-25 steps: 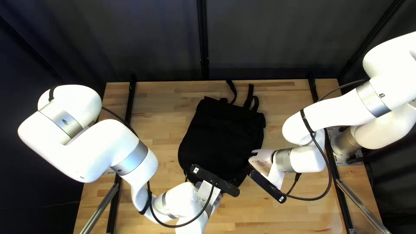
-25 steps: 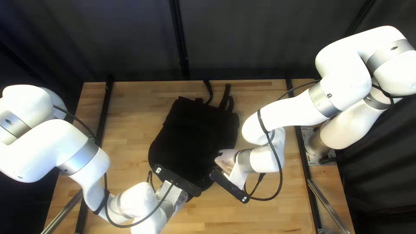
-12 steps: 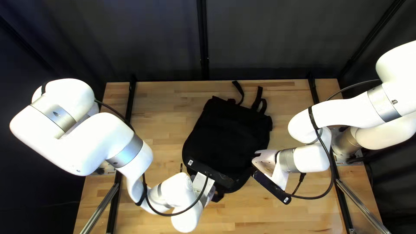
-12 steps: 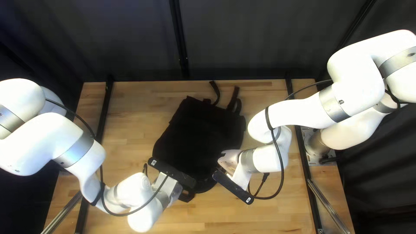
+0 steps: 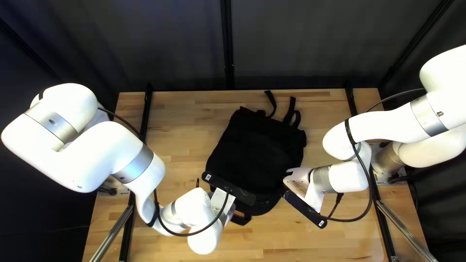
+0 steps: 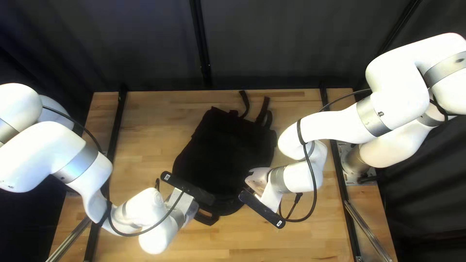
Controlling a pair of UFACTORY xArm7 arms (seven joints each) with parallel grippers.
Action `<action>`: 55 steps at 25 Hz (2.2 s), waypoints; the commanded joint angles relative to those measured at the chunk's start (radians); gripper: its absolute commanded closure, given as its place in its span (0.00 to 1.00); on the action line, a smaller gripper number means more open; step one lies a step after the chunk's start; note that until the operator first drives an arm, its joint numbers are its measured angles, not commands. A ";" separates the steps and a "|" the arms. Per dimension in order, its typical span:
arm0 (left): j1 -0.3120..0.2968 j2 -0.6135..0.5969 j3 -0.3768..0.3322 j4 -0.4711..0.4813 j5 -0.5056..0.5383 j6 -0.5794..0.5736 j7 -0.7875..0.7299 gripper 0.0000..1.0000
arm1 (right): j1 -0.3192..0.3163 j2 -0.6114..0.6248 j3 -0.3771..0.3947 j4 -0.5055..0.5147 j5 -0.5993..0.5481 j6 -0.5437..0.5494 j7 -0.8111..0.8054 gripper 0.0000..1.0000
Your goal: Remove a lunch box from a kids backpack
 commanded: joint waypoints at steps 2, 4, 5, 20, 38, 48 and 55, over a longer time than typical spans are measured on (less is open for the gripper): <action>0.016 -0.042 -0.001 -0.050 -0.029 -0.011 0.022 1.00 | 0.028 -0.030 -0.031 -0.023 0.053 -0.023 -0.050 1.00; 0.023 -0.058 0.000 -0.071 -0.040 -0.020 0.029 1.00 | 0.026 -0.030 -0.031 -0.024 0.049 -0.026 -0.049 1.00; 0.026 -0.067 0.000 -0.080 -0.047 -0.023 0.035 1.00 | 0.025 -0.027 -0.030 -0.023 0.046 -0.026 -0.048 1.00; 0.103 -0.115 0.040 -0.132 -0.104 -0.080 0.149 1.00 | 0.043 -0.026 -0.090 -0.039 0.099 -0.064 -0.154 1.00; 0.155 -0.209 0.073 -0.213 -0.165 -0.104 0.259 1.00 | 0.170 -0.045 -0.218 -0.061 0.312 -0.061 -0.395 1.00; 0.168 -0.233 0.083 -0.241 -0.178 -0.124 0.285 1.00 | 0.288 -0.097 -0.317 -0.098 0.457 -0.031 -0.522 1.00; 0.160 -0.212 0.075 -0.204 -0.190 -0.118 0.299 1.00 | 0.476 -0.164 -0.522 -0.169 0.653 -0.001 -0.749 1.00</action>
